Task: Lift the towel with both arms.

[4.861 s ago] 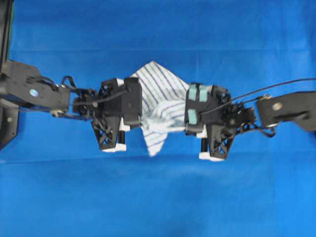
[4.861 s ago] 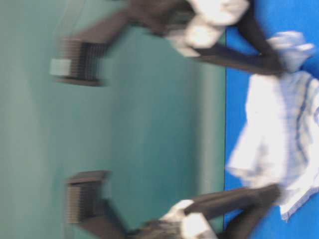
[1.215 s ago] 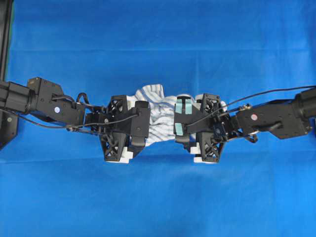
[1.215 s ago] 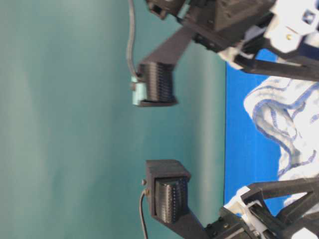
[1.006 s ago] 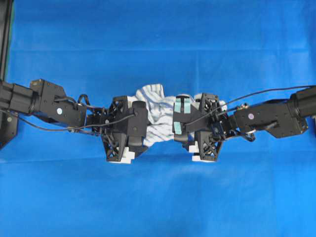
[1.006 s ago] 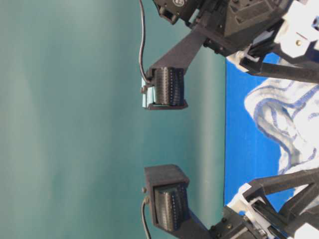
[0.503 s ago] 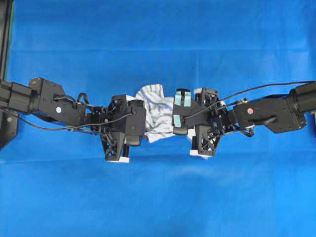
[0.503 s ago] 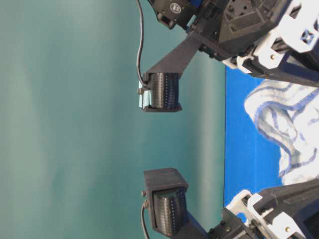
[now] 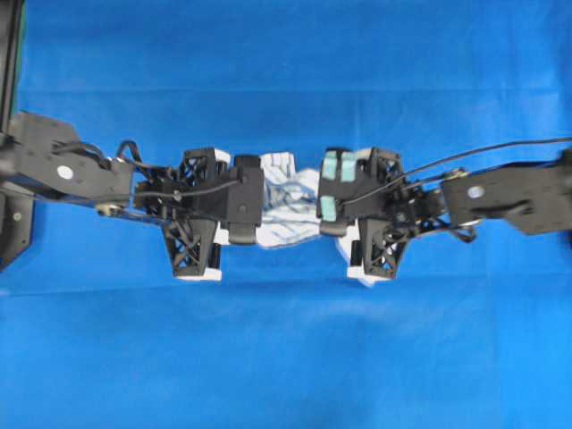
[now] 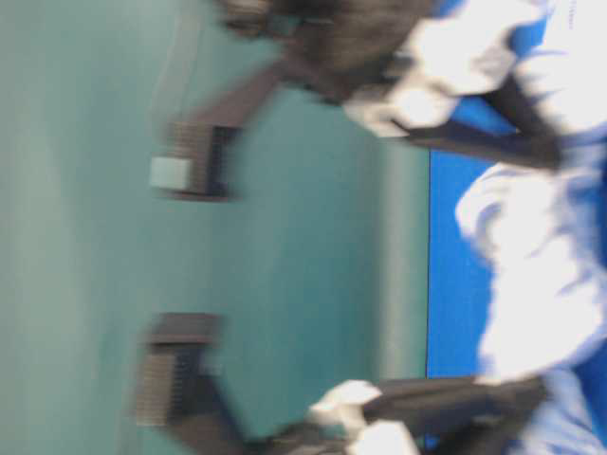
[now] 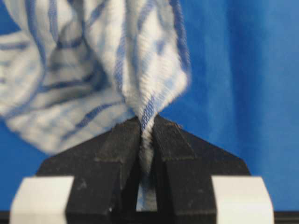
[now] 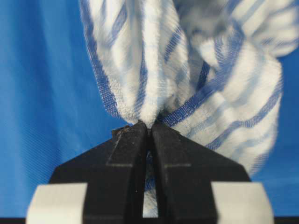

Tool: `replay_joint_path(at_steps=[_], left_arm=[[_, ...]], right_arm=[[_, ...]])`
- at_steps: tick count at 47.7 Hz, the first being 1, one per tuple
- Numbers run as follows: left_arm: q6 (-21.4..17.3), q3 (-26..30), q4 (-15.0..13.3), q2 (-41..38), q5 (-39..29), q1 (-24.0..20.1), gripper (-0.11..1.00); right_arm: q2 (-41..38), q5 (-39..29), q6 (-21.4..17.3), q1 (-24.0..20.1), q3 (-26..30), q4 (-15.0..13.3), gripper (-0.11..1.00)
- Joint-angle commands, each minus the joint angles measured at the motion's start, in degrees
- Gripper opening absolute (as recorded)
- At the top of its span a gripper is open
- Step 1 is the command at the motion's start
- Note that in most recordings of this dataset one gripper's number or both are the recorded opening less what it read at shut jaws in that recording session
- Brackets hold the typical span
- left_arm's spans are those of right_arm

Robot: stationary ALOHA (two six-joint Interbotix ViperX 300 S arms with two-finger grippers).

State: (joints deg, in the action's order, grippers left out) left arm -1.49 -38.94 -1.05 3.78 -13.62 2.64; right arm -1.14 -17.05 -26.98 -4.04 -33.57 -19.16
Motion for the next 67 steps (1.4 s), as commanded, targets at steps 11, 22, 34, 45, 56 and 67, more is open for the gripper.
replay_joint_path(at_steps=[11,22,34,45,56,67], left_arm=[[-0.44,11.16,0.0,10.81,-13.97,-1.14,0.02],[-0.44,19.86,0.26,14.59,-23.2,-1.14,0.02],[-0.53,28.39,0.88,16.08,-30.85,-1.49,0.02],[-0.7,34.63,0.88,17.14,-34.63,-2.55,0.02],[-1.49,35.77,1.05,17.14,-35.77,-2.64,0.02],[-4.92,35.68,1.05,17.4,-35.42,-2.64,0.03]], right_arm=[[13.27,-16.0,3.78,-0.18,9.49,-0.18,0.04],[16.26,-27.16,8.79,-0.7,19.69,-0.09,0.04],[16.44,-36.47,11.87,-1.41,31.64,0.09,0.04],[16.52,-41.31,14.59,-2.02,39.2,0.18,0.04],[16.35,-41.84,15.12,-2.37,40.87,0.18,0.04],[16.44,-42.01,15.47,-2.37,40.69,0.09,0.04]])
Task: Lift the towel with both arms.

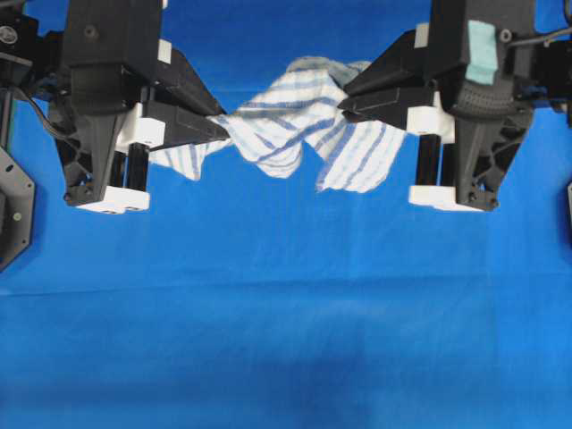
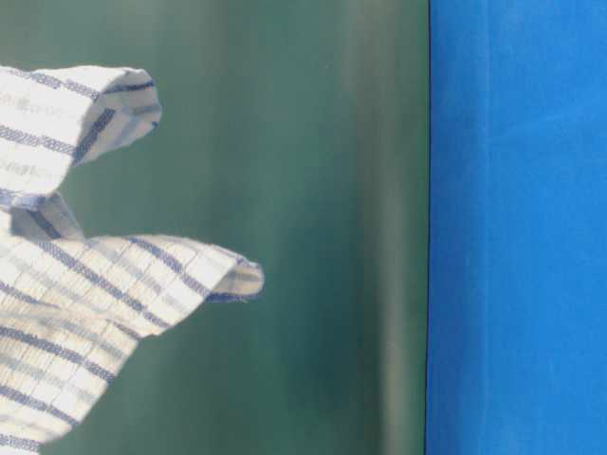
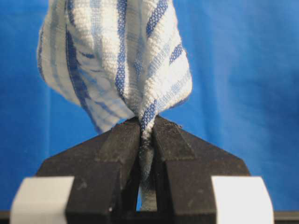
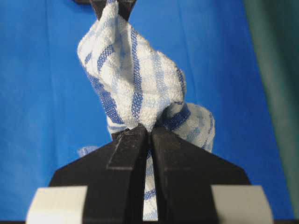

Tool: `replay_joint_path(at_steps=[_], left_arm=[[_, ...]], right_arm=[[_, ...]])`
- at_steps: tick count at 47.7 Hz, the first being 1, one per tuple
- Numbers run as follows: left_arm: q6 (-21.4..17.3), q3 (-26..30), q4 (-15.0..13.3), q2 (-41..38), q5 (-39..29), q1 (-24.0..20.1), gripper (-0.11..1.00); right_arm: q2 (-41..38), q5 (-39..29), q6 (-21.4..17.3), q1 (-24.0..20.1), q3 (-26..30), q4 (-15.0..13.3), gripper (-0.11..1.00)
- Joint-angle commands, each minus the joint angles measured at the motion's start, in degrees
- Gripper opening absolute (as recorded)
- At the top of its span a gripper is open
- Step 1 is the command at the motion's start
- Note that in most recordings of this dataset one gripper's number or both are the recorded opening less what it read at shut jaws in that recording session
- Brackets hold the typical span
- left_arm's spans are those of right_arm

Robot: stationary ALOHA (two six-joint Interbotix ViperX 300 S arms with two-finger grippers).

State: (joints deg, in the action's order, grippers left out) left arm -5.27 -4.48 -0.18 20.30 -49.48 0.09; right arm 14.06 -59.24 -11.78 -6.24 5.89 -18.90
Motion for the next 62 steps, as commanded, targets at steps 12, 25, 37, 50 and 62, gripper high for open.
replay_joint_path(at_steps=[12,25,37,50,62], left_arm=[[-2.11,0.88,0.09,0.79,1.67,-0.09,0.09],[-1.76,-1.14,-0.18,2.2,3.52,-0.62,0.85],[-1.67,-3.6,-0.26,3.96,5.1,-0.7,0.9],[-1.58,-9.93,-0.44,3.96,9.49,-0.7,0.9],[-0.88,-20.13,-0.88,3.96,19.51,-0.7,0.9]], right_arm=[[1.23,0.18,0.0,-0.09,0.79,-0.09,0.04],[1.14,0.44,-0.97,0.18,0.35,-0.53,0.55],[1.14,0.44,-1.05,0.35,-0.18,-0.53,0.67],[1.14,2.2,-3.25,0.26,-6.24,-0.44,0.67],[1.23,10.2,-7.29,0.35,-16.08,-0.35,0.67]])
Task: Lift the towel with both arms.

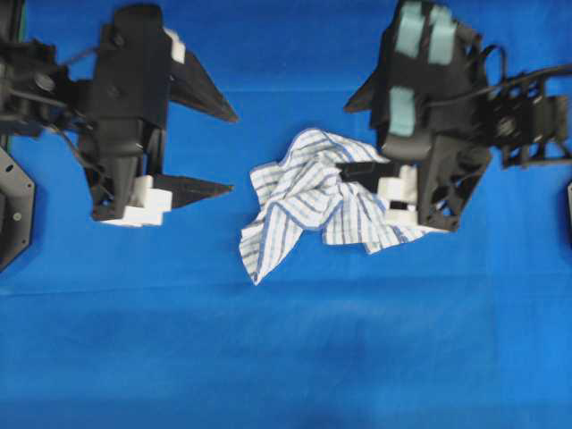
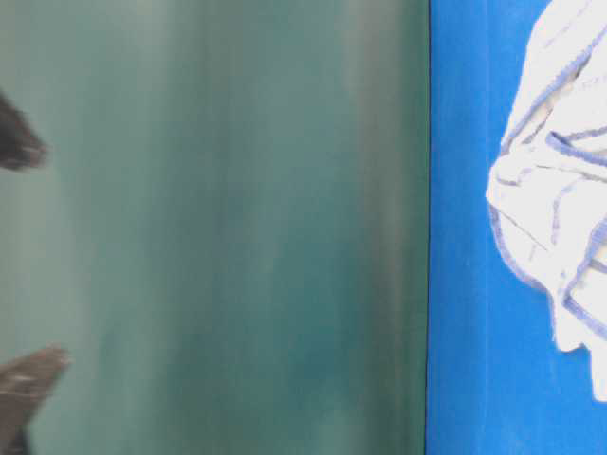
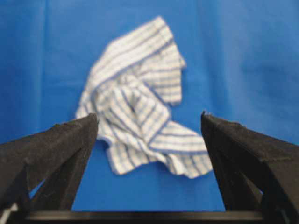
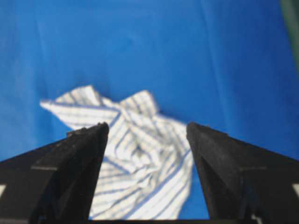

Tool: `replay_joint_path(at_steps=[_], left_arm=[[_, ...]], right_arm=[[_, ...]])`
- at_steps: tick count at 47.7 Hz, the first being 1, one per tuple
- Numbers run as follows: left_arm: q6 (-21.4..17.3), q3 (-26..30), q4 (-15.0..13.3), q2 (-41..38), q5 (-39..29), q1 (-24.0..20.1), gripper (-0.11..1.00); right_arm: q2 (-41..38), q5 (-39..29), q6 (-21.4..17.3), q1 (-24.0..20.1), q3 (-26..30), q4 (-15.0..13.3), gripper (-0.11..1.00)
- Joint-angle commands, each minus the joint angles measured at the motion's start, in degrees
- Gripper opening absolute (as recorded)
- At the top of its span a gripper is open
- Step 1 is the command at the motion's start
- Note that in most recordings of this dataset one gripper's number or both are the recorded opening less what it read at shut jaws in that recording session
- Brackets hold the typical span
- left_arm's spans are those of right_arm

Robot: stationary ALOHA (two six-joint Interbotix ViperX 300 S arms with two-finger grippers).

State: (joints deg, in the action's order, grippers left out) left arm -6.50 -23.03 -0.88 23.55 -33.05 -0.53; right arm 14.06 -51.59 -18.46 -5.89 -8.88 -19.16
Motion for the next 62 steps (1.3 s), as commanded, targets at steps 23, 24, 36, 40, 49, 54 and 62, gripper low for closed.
replay_joint_path(at_steps=[23,24,36,40,49,54,62], left_arm=[[4.39,-20.92,-0.26,-2.99,26.72,0.44,0.9],[4.48,-21.36,-0.26,-3.43,27.69,0.44,0.9],[4.57,-23.99,-0.26,-11.78,35.42,0.88,0.9],[4.57,-23.38,-0.26,-15.82,36.91,1.67,0.9],[4.57,-21.8,-0.44,-23.91,39.81,3.6,0.9],[4.57,-20.92,-0.7,-27.33,40.52,3.87,0.9],[4.57,-20.04,-0.79,-31.29,41.31,3.87,0.9]], right_arm=[[0.62,27.77,-11.16,0.7,-24.96,-0.09,0.67],[0.44,28.56,-11.69,0.88,-25.93,-0.09,0.67],[-4.48,35.86,-15.29,1.41,-32.43,-0.09,0.67],[-7.12,37.35,-15.64,1.32,-32.96,0.0,0.67],[-14.06,40.17,-16.17,1.14,-32.7,0.09,0.67],[-16.96,40.78,-16.17,1.05,-32.34,0.09,0.67],[-19.78,41.31,-16.17,1.05,-32.17,0.18,0.67]])
